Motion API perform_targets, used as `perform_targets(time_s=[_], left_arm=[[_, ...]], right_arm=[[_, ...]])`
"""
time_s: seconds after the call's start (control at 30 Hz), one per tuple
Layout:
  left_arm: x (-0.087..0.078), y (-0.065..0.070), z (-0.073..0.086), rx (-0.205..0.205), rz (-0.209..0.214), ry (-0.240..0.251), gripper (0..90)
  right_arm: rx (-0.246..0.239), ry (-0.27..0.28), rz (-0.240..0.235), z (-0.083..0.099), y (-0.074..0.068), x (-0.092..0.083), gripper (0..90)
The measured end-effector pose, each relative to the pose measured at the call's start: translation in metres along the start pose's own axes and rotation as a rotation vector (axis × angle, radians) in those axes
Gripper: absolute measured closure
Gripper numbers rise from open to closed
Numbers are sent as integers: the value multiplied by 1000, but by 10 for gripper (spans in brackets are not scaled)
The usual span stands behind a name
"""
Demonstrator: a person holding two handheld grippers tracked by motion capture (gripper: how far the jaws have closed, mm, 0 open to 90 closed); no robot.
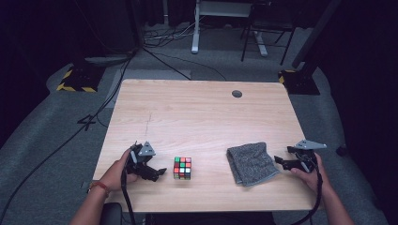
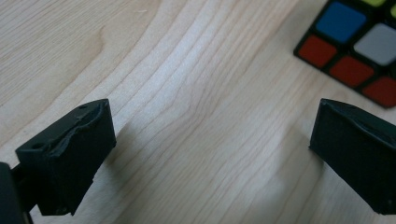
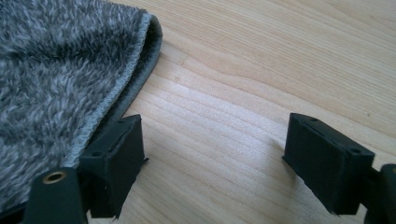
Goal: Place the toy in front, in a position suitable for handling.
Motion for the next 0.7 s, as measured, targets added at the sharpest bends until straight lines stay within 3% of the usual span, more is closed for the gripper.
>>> perform_targets(time_s=[0.13, 0.17, 0.37, 0.47, 0.57, 0.6, 0.7], left_arm=[[-3, 2, 3, 11, 10, -1, 5], [-5, 5, 6, 34, 28, -5, 5], [-6, 13, 9, 84, 71, -8, 5], [-5, 17, 9, 97, 86, -11, 3], [-3, 24, 7, 126, 114, -11, 4], [-1, 29, 6, 142, 131, -12, 4], [1, 35, 4, 155, 144, -13, 4]], right_arm=[[-12, -4, -12, 0, 0, -1, 194], [-18, -4, -19, 0, 0, -1, 190], [-41, -33, -50, -2, -3, -3, 210], [-50, -18, -63, -5, -7, -6, 211], [-57, 30, -98, -15, -16, -15, 225], [-87, 67, -125, -23, -26, -20, 245], [-150, 92, -170, -31, -46, -25, 260]])
Point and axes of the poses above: each handheld gripper's, and its own axes: x roughly forward along the jaws, z roughly out of its underside, y roughly to its right, the point moved 2 cm from there along x, roughly forward along the jaws, and after that the axes turned 6 degrees about z, right-handed, at the moved point
